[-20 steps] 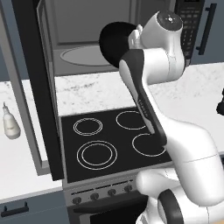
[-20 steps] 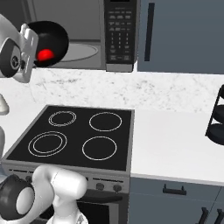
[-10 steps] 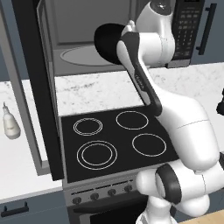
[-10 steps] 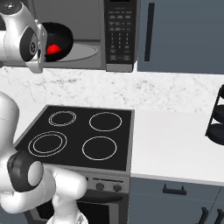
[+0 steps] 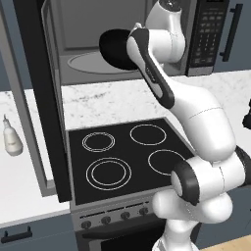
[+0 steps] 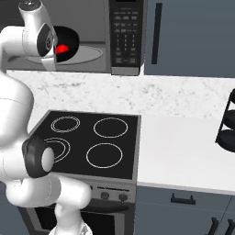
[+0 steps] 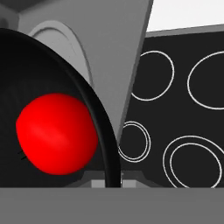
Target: Pick the tomato from the sink and place it in the bowl. Then pick the bowl and place it in the microwave. Then close the microwave door and press the start button.
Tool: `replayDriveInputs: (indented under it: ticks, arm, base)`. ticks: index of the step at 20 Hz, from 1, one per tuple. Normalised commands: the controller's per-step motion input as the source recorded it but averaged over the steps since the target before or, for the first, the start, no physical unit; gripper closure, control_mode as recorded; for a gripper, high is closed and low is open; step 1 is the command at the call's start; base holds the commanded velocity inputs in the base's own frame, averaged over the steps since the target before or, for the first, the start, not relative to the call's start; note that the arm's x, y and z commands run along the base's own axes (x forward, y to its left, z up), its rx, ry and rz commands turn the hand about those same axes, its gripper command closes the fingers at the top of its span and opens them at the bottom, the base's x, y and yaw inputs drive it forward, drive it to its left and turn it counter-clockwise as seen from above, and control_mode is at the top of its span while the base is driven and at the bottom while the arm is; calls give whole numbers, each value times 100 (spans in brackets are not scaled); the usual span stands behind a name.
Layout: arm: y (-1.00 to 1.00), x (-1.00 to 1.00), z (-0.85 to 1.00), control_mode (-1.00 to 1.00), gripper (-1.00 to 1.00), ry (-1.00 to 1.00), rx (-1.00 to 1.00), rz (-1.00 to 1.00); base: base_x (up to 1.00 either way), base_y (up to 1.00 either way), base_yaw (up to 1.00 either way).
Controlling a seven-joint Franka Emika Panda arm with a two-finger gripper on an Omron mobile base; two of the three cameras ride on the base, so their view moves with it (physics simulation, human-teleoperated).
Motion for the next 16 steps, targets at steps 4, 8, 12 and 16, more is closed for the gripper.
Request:
replayDriveInputs:
  ticks: [4, 8, 12, 16]
  arm:
    - [0, 56, -10, -100, 100, 0, -1, 12]
    - [0, 45, -6, -100, 100, 0, 0, 13]
    - [0, 41, -8, -100, 100, 0, -2, 10]
    - [3, 41, -13, -100, 100, 0, -4, 9]
  base:
    - [0, 0, 0]
    - [0, 0, 0]
    - [0, 0, 0]
    - [0, 0, 0]
